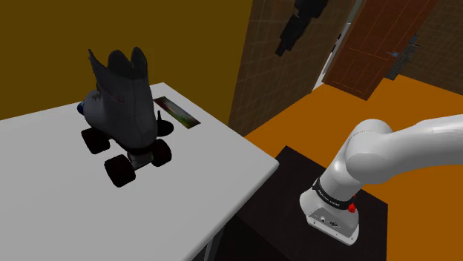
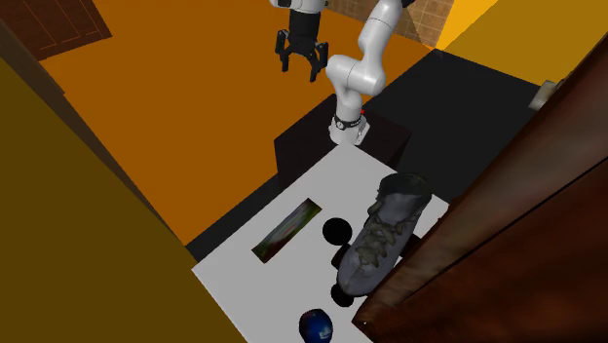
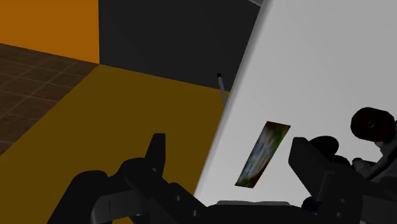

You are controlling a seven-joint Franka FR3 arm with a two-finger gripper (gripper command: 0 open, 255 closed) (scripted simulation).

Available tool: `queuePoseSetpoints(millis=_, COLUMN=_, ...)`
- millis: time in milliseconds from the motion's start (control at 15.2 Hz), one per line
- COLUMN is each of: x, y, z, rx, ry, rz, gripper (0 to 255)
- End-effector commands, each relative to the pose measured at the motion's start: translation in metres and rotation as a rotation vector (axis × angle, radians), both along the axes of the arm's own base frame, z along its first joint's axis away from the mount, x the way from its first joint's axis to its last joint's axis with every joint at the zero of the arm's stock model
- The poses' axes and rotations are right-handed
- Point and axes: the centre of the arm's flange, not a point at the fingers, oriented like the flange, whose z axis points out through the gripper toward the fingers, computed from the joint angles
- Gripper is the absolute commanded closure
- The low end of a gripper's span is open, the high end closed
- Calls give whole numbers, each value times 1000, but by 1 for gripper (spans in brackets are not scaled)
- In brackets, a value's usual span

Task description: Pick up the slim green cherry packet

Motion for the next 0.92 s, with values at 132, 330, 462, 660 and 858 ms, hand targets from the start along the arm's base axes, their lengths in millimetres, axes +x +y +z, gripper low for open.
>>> queuePoseSetpoints(millis=132, x=20, y=14, z=-13, rx=0, ry=14, rz=-12, gripper=0)
queuePoseSetpoints(millis=330, x=50, y=34, z=-34, rx=1, ry=35, rz=-29, gripper=0)
queuePoseSetpoints(millis=462, x=70, y=48, z=-48, rx=1, ry=49, rz=-41, gripper=0)
queuePoseSetpoints(millis=660, x=100, y=67, z=-70, rx=2, ry=70, rz=-59, gripper=0)
queuePoseSetpoints(millis=858, x=129, y=86, z=-92, rx=2, ry=91, rz=-76, gripper=0)
